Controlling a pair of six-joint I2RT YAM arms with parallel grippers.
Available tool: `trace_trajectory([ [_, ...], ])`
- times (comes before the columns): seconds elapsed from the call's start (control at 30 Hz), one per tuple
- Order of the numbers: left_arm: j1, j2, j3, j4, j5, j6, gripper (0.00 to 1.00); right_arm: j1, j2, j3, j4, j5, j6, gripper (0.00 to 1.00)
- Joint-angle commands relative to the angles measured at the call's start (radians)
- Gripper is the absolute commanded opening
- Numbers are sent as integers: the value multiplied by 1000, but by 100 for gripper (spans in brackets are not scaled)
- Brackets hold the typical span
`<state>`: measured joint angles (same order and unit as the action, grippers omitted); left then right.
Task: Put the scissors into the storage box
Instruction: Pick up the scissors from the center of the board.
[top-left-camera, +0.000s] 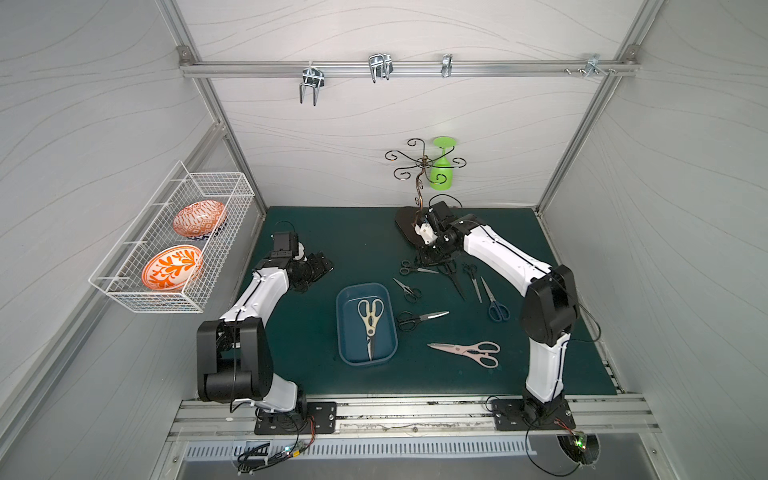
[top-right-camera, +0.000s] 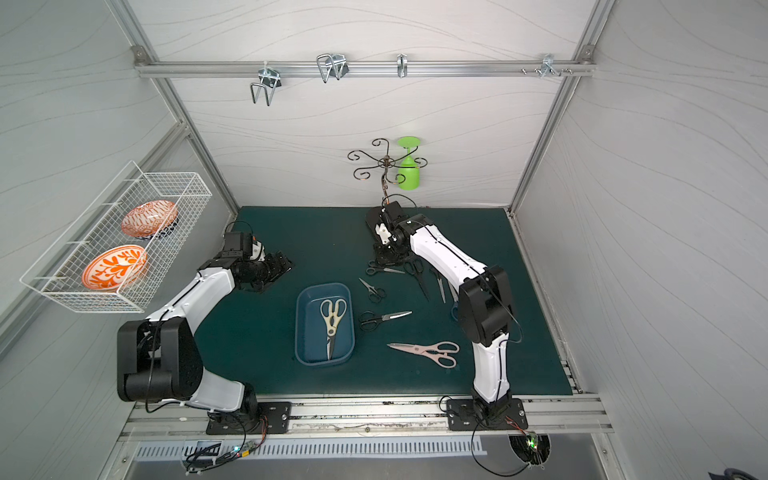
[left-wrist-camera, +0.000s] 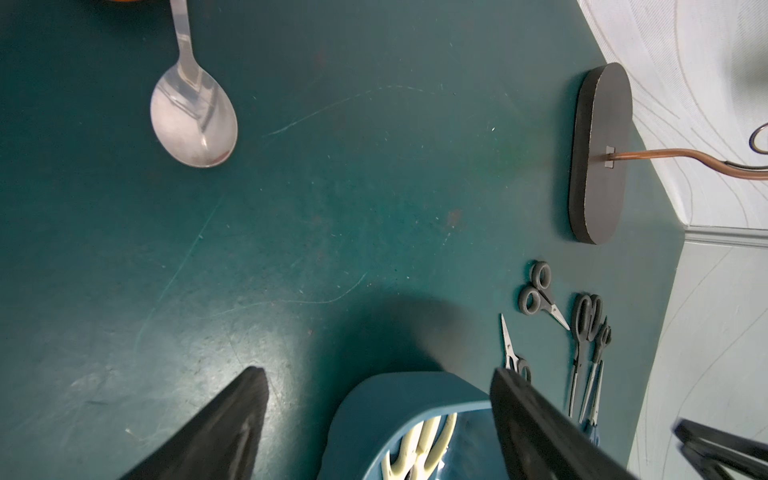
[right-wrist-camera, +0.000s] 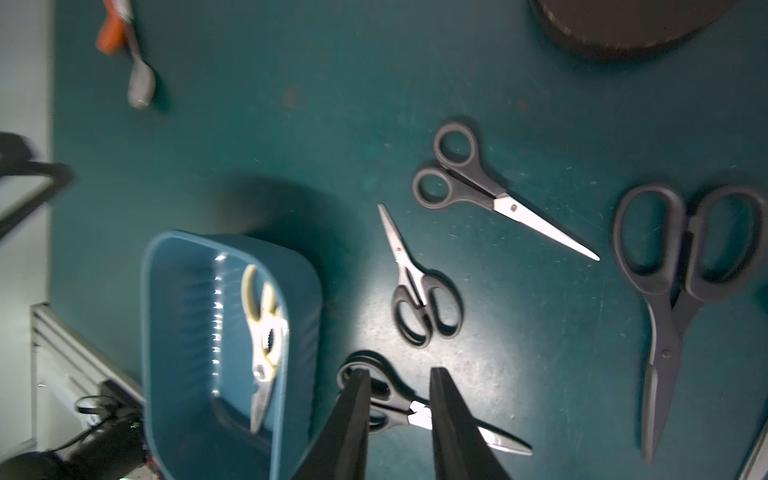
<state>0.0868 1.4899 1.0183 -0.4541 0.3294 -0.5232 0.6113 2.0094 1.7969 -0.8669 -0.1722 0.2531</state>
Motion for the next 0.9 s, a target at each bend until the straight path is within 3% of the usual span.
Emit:
trace_trajectory([
  [0.0, 1, 3, 6, 20, -3, 11, 88, 5, 91, 83, -62, 2, -109, 29],
  [0.37, 0, 15, 6, 24, 10, -4, 88, 73, 319, 362, -103, 112, -166, 29],
  [0.87, 1, 31, 5, 32, 26, -21, 88, 108, 408, 390, -63, 194, -165, 27],
])
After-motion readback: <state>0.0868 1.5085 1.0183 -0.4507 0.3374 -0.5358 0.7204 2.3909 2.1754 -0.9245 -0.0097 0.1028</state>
